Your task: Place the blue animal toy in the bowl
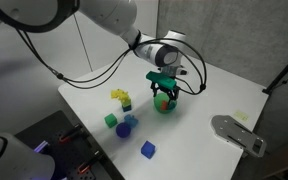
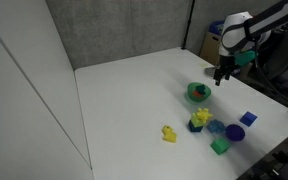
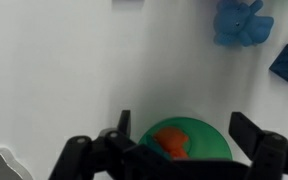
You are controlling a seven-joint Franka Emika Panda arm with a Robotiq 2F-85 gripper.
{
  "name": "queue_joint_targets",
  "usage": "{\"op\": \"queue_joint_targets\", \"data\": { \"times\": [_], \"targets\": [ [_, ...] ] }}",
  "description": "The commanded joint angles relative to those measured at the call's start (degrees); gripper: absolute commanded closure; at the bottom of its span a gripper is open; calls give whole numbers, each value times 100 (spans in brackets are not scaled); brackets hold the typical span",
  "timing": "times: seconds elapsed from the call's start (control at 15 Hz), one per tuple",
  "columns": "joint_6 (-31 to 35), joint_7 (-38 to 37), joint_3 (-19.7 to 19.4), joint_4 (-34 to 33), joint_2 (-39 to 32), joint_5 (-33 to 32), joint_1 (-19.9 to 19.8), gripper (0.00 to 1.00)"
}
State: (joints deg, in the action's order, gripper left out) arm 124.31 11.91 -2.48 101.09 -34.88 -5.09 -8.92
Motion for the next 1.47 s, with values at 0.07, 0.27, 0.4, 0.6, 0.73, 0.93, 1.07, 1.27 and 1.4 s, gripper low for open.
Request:
{"op": "queue_joint_targets", "data": {
  "times": [0.07, 0.27, 0.4, 0.6, 0.73, 0.93, 1.07, 1.27, 1.4],
  "targets": [
    [27, -50, -87, 1052, 1077, 32, 16, 0],
    [106, -103, -116, 1621, 1614, 48, 38, 0],
    [140, -206, -132, 2007, 1993, 46, 73, 0],
    [85, -435, -167, 2496, 2540, -61, 166, 0],
    [50, -625, -179, 2821, 2941, -123, 230, 0],
    [-110, -823, -148, 3221, 3548, -130, 316, 0],
    [-375, -1005, -115, 3417, 3934, -217, 382, 0],
    [-936, -1318, -30, 3600, 4453, -418, 468, 0],
    [-1332, -1429, 49, 3669, 4744, -539, 527, 0]
  ]
}}
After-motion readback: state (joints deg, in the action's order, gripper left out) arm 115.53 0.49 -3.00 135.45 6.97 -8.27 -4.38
